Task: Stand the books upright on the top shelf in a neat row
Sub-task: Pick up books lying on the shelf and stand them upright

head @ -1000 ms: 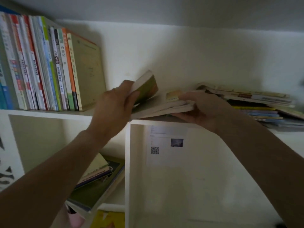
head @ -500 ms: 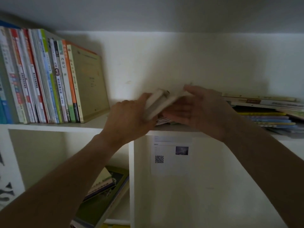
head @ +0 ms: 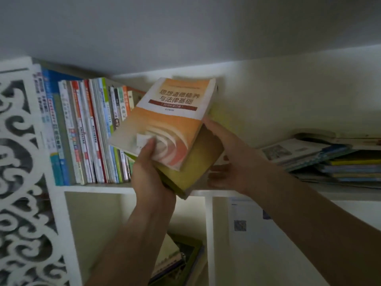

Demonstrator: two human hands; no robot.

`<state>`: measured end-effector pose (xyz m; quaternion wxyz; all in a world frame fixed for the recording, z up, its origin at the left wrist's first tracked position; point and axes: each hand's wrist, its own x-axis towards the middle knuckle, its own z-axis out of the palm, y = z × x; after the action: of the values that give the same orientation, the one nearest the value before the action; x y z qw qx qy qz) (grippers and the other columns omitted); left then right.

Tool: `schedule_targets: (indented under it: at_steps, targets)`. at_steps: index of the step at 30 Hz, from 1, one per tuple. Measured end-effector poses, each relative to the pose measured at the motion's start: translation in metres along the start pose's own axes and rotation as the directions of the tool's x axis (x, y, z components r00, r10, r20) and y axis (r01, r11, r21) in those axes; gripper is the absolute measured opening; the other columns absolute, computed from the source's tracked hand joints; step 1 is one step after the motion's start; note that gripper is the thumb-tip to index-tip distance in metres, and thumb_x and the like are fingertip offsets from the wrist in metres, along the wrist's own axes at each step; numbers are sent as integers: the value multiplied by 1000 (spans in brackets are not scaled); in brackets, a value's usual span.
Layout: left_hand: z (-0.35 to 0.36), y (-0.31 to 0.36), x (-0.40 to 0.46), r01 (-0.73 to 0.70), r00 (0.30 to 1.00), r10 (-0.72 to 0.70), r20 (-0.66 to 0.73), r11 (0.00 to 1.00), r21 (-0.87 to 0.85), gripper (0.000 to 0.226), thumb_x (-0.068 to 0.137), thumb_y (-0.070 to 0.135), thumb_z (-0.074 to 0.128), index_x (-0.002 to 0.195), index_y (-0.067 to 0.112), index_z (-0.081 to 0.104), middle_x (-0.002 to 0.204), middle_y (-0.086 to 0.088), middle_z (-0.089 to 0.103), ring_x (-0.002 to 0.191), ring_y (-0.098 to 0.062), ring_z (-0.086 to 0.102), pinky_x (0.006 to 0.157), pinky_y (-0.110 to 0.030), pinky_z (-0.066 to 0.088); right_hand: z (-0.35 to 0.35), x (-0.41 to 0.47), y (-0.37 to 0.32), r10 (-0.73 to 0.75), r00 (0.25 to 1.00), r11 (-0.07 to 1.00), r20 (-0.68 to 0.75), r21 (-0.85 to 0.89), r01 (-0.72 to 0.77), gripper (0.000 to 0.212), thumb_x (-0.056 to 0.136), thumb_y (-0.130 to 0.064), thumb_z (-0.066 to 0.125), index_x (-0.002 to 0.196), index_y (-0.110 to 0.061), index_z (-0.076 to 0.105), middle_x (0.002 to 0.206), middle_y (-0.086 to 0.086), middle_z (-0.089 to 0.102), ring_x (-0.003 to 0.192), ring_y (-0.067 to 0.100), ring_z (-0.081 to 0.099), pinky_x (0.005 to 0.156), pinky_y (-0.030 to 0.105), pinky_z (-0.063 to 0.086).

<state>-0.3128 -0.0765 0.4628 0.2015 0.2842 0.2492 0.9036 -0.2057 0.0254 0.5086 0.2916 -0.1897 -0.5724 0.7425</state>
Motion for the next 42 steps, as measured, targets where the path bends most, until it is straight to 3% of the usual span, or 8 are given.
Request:
schedule_targets:
  at_steps: [4, 8, 16, 27, 31, 36, 39, 42]
  targets:
    - [-17, 4, 7, 26, 982, -47, 181, 992, 121, 44, 102, 18, 60, 145, 17, 55, 139, -14, 66, 129, -36, 63, 107, -54, 49, 8, 31, 7, -180, 981, 969, -66, 161, 189, 85, 41, -50, 101, 118, -27, 73, 115, 3, 77, 101, 32, 75, 89, 57, 58]
    - [-21, 23, 22, 14, 966, -119, 231, 912, 411, 51, 90, 12, 75, 138, 13, 59, 127, -11, 73, 120, -29, 69, 103, -45, 54, -7, 44, -3, -353, 928, 902, -122, 221, 372, 54, 67, -26, 93, 118, -15, 75, 113, 7, 77, 101, 32, 75, 89, 55, 59]
    - [-17, 44, 57, -124, 933, -180, 311, 652, 748, 67, 79, 41, 87, 138, 29, 60, 127, 7, 73, 116, -16, 71, 102, -43, 57, -40, 49, -28, -583, 804, 812, -116, -82, 578, 47, 82, -10, 81, 126, -16, 66, 106, 1, 79, 91, 22, 77, 71, 36, 63]
    - [-6, 1, 83, -351, 891, 64, 450, 725, 593, 84, 88, 9, 79, 147, 42, 29, 127, 6, 66, 114, -17, 71, 82, -38, 64, -37, 80, -20, -451, 880, 888, 151, -25, 459, 43, 75, 7, 50, 109, -14, 66, 96, 2, 79, 96, 26, 73, 77, 37, 62]
    - [-17, -3, 85, -251, 939, 22, 342, 724, 642, 49, 95, 16, 73, 130, 32, 42, 125, 4, 65, 114, -23, 71, 80, -37, 65, -36, 100, -16, -385, 919, 910, 89, -132, 394, 70, 60, -13, 65, 129, -12, 59, 122, 12, 71, 109, 34, 69, 97, 52, 56]
    - [-18, -21, 72, -561, 824, 304, 479, 312, 767, 64, 102, 40, 60, 154, 24, 26, 141, -2, 47, 121, -15, 61, 91, -34, 62, -35, 125, -12, -374, 927, 885, 17, -291, 363, 40, 86, -1, 66, 124, -15, 66, 118, 9, 74, 108, 32, 70, 98, 52, 55]
    - [-14, -35, 60, -535, 731, 507, 457, 8, 845, 74, 106, 28, 53, 163, 21, 5, 140, -7, 37, 115, -14, 52, 93, -42, 60, -16, 131, -8, -404, 906, 849, 125, -317, 422, 35, 89, 5, 63, 112, -20, 72, 112, 7, 77, 100, 27, 74, 88, 44, 59]
    - [-21, -34, 63, -484, 681, 589, 436, -84, 871, 77, 104, 32, 43, 164, 26, -6, 149, -9, 26, 126, -20, 44, 101, -52, 55, 7, 141, -6, -443, 871, 786, 214, -375, 492, 36, 91, 4, 62, 114, -21, 73, 110, 2, 77, 102, 22, 74, 86, 40, 60]
